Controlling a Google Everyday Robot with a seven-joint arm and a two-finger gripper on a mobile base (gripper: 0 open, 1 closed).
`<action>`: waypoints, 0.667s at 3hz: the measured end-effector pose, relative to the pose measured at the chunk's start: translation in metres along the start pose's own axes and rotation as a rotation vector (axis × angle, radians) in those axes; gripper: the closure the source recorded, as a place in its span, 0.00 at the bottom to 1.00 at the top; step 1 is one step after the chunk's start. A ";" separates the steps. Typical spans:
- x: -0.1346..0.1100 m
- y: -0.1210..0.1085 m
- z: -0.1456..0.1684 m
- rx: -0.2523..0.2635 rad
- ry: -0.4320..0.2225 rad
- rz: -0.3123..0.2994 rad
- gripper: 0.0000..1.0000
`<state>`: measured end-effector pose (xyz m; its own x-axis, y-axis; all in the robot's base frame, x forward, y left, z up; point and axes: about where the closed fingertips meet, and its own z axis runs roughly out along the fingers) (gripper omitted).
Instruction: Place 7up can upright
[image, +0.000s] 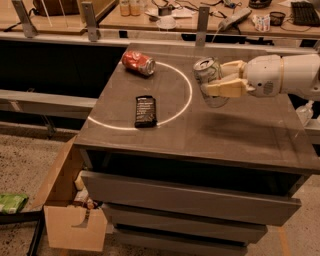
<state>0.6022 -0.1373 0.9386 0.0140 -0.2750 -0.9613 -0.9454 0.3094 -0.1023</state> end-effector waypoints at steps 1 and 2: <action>0.010 0.000 -0.001 -0.030 -0.098 0.001 1.00; 0.020 -0.001 0.002 -0.051 -0.163 -0.013 1.00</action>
Offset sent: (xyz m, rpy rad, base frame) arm 0.0039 -0.0125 -0.0343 0.2193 -0.0864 0.0956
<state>0.6039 -0.1412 0.9186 0.0746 -0.1262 -0.9892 -0.9600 0.2594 -0.1055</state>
